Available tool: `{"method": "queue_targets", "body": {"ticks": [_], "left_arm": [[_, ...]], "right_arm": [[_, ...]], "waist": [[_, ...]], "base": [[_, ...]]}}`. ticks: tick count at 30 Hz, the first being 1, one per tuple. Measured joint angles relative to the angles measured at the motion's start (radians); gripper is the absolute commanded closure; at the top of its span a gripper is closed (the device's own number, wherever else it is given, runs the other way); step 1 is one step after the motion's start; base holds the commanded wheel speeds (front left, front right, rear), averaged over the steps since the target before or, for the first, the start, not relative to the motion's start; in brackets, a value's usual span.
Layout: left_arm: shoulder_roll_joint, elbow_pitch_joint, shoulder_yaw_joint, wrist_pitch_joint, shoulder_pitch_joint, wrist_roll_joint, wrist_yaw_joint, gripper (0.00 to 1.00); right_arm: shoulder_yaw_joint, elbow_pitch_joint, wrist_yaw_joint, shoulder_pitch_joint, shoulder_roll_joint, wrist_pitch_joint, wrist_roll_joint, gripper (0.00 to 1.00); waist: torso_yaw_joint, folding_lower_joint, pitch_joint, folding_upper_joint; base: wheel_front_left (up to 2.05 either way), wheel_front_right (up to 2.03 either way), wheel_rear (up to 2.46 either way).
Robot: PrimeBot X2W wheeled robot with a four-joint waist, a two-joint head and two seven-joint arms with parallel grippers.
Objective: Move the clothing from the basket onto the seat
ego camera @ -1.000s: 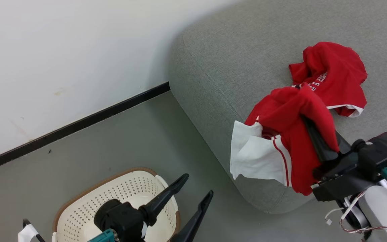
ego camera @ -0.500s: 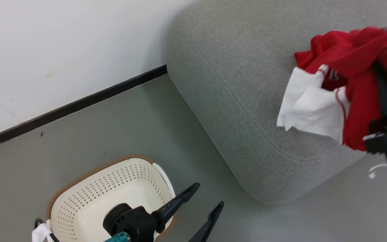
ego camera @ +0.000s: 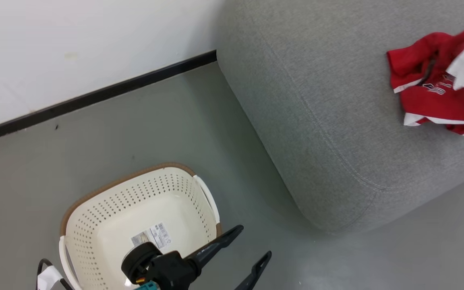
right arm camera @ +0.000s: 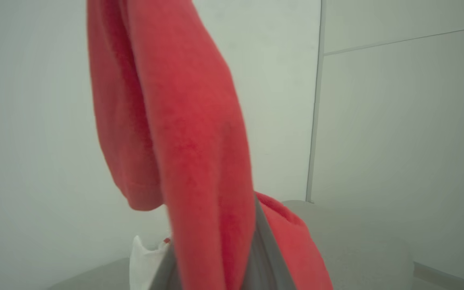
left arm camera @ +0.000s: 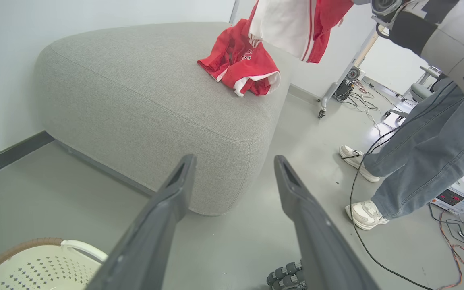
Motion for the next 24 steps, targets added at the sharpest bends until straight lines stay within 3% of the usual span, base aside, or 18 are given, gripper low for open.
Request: {"method": "queue_targets", "body": {"ticks": [7,17,24], "left_arm": [[0.015,-0.031,0.001,0.024,-0.004,0.000,0.001,0.00],[0.038,-0.045,0.025,0.034,-0.010,0.000,0.007,0.00],[0.055,-0.055,0.032,0.050,-0.010,0.000,0.011,0.00]], "right_arm": [[-0.022,0.034,0.000,-0.008,0.002,0.000,-0.027,1.00],[0.061,-0.072,0.000,-0.027,0.070,0.000,-0.130,1.00],[0.085,0.020,0.012,-0.139,0.074,0.000,-0.137,1.00]], "waist": [[0.023,0.0001,0.056,0.0001],[0.048,0.0001,0.135,0.0001],[0.059,0.0001,0.186,0.0001]], "base": [[0.00,0.00,0.00],[0.00,0.00,0.00],[0.00,0.00,0.00]]}}
